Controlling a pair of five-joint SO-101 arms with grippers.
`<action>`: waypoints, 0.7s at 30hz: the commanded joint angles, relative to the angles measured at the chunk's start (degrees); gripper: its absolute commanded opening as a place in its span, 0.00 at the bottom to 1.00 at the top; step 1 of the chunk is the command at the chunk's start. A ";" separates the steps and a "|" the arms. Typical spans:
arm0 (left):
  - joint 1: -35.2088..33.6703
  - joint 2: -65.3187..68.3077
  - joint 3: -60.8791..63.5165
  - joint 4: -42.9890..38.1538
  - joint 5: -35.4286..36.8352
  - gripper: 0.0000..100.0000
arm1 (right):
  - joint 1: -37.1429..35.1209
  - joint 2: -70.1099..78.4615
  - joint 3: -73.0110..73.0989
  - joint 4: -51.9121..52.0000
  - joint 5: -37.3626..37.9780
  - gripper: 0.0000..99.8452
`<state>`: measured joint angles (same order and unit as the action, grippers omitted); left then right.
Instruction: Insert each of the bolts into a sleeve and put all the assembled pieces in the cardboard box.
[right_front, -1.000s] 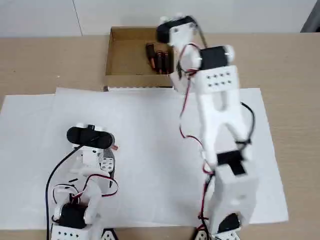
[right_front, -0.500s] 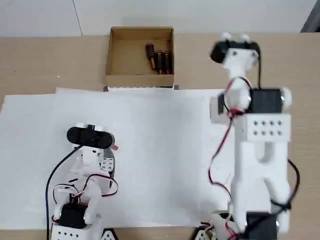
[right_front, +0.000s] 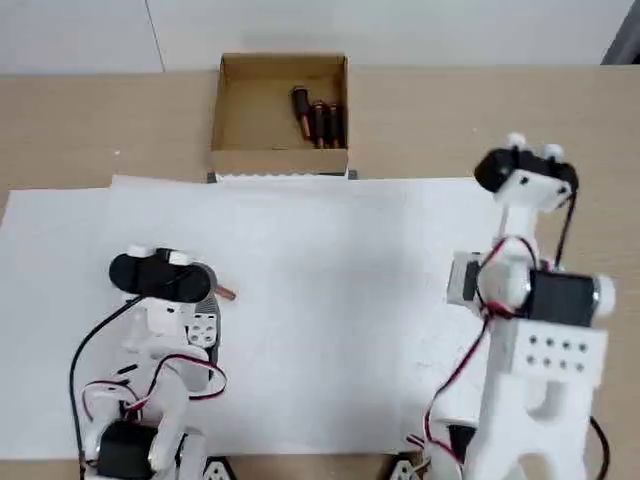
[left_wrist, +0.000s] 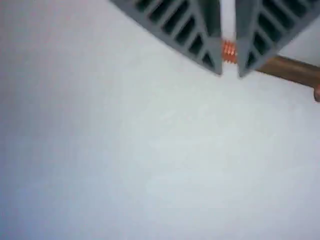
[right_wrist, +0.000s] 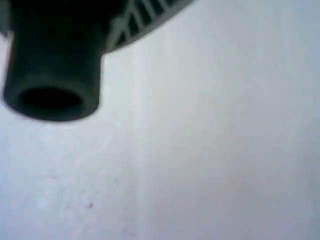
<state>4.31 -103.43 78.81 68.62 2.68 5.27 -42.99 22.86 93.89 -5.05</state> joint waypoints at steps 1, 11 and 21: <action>0.00 4.04 -9.10 1.41 0.00 0.01 | 2.24 -6.81 3.16 -1.89 -0.62 0.00; 0.09 36.57 -36.53 3.78 7.03 0.01 | 7.08 -15.69 8.35 -2.15 -0.62 0.00; 0.00 59.69 -49.63 12.66 23.21 0.01 | 12.44 -16.04 8.35 -2.15 -0.70 0.00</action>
<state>4.31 -47.87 32.84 78.99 20.53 16.18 -58.20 31.56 93.01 -5.14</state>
